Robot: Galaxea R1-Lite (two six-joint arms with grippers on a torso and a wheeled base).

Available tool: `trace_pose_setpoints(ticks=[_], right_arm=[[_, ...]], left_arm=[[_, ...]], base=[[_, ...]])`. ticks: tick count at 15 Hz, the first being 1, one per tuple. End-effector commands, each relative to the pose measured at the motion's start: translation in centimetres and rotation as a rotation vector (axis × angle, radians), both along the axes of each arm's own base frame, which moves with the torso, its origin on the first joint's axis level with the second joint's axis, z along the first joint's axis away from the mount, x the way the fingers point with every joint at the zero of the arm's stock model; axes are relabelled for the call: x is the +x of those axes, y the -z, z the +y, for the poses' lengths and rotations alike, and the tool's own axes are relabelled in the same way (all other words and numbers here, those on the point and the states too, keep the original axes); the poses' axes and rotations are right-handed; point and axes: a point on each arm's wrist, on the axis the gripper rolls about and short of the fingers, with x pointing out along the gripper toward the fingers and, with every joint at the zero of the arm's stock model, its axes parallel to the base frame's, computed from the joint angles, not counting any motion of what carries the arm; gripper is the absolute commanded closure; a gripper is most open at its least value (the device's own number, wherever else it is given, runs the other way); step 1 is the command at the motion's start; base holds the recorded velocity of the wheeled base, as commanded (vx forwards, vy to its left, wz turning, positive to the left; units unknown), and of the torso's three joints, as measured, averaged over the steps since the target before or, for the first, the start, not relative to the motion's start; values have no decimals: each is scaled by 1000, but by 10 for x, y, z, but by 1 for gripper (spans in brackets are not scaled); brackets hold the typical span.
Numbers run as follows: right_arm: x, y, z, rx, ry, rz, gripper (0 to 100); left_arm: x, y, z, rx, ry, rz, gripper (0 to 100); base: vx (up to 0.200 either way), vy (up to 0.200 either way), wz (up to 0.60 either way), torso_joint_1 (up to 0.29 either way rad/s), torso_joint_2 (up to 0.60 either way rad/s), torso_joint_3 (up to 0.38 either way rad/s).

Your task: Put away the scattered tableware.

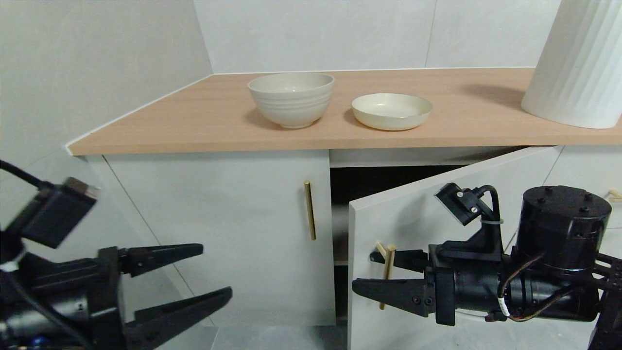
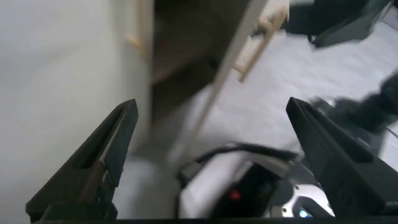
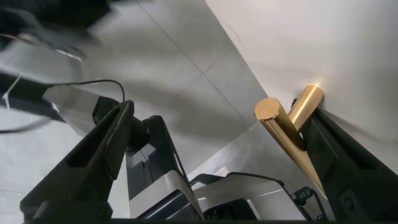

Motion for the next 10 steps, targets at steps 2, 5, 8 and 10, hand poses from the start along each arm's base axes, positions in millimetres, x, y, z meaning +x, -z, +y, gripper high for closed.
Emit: trace_pose_setpoints(ticks=[2,5,8,10], right_arm=[[1,3,1,-8,1,9,0],[1,4,1,-11,1,12,0],[2,5,2,-16,0,15,0],[2,6,2,-17,0,15,0]], left_arm=[[24,57,-36,16,94,212,0],[25,60,-39,-1,95,223,0],[26,60,-41,-1,100,225,100],[29,60,-42,-6,103,214,100]], base=[[0,0,0,0,0,0],[0,0,0,0,0,0],[0,0,0,0,0,0],[0,0,0,0,0,0]])
